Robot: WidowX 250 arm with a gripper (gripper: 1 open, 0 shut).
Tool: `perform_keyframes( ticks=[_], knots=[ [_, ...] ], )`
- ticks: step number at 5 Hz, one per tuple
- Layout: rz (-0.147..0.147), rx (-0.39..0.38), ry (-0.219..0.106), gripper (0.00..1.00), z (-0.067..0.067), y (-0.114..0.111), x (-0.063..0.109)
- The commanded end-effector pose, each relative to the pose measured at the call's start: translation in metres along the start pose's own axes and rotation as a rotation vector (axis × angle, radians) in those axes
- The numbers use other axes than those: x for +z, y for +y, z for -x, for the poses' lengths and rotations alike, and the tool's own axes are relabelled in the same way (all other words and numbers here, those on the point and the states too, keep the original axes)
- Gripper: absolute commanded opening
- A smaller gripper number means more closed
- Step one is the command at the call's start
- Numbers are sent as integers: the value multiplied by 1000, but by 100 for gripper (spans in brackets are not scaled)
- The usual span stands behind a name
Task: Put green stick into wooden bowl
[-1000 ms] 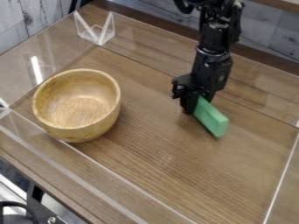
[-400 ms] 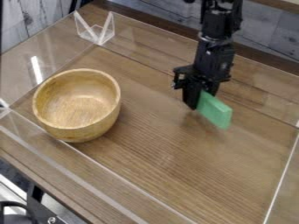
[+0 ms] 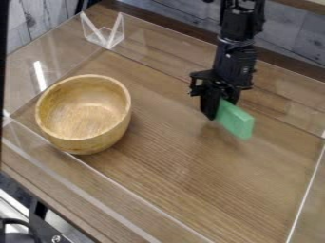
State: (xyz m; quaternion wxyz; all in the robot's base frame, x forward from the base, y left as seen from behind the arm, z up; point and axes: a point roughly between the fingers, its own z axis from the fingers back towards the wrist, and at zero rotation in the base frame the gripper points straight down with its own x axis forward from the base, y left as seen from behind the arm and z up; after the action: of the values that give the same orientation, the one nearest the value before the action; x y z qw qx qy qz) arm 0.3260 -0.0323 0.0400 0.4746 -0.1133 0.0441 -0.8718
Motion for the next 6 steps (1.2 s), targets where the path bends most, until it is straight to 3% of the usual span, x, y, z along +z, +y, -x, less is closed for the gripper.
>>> perform_keyframes(
  ticks=[1, 2, 4, 5, 6],
  knots=[
    [-71, -74, 13, 0, 10, -3, 38],
    [-103, -109, -4, 0, 35, -29, 63],
    [-131, -121, -12, 0, 95, -94, 96],
    [-128, -119, -11, 0, 112, -112, 96],
    [-121, -146, 2, 0, 99, -103, 90]
  ],
)
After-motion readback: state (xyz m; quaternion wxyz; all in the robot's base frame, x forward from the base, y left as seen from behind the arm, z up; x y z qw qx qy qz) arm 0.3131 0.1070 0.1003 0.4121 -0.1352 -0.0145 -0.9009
